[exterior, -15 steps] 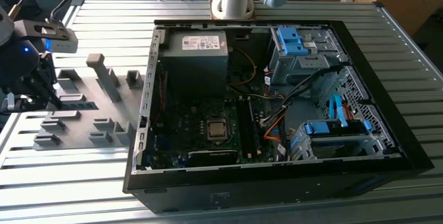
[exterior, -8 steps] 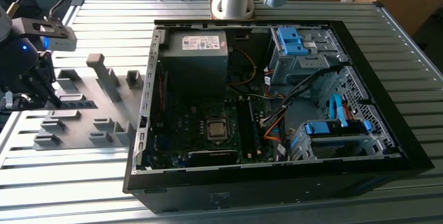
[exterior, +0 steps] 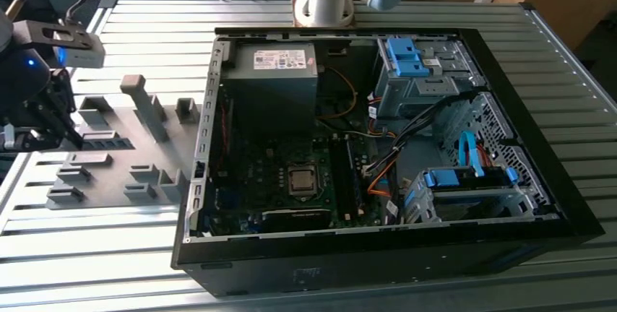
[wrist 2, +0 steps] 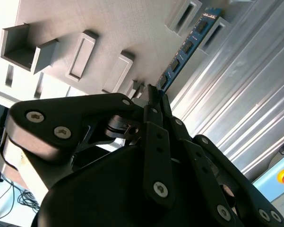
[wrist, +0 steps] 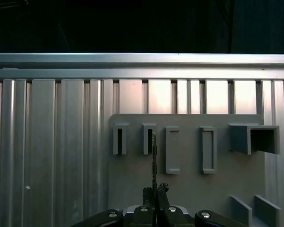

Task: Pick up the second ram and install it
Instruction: 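Pick up the second ram and move it above second insertion slot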

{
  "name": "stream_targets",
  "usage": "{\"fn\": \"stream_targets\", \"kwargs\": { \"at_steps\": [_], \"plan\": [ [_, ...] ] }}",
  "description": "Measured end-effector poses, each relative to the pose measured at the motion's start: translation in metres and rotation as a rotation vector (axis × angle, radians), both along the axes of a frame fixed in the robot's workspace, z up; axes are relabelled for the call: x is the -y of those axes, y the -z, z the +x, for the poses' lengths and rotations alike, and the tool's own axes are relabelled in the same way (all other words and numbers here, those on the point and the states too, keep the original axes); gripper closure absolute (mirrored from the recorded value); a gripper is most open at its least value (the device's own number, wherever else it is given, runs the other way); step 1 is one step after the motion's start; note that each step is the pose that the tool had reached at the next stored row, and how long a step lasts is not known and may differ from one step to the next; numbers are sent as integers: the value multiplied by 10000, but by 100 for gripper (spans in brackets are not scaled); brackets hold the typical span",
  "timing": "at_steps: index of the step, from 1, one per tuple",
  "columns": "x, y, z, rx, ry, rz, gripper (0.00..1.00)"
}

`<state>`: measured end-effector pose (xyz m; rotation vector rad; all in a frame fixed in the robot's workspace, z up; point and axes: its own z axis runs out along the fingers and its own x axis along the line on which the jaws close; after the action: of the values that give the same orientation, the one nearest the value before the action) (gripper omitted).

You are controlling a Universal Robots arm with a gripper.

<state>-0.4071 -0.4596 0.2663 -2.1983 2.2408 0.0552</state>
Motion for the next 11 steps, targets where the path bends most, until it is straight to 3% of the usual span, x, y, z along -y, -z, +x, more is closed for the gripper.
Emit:
{"fn": "stream_targets", "kwargs": {
  "at_steps": [11],
  "plan": [
    [0, -85, 0, 0, 0, 0, 86]
  ]
}}
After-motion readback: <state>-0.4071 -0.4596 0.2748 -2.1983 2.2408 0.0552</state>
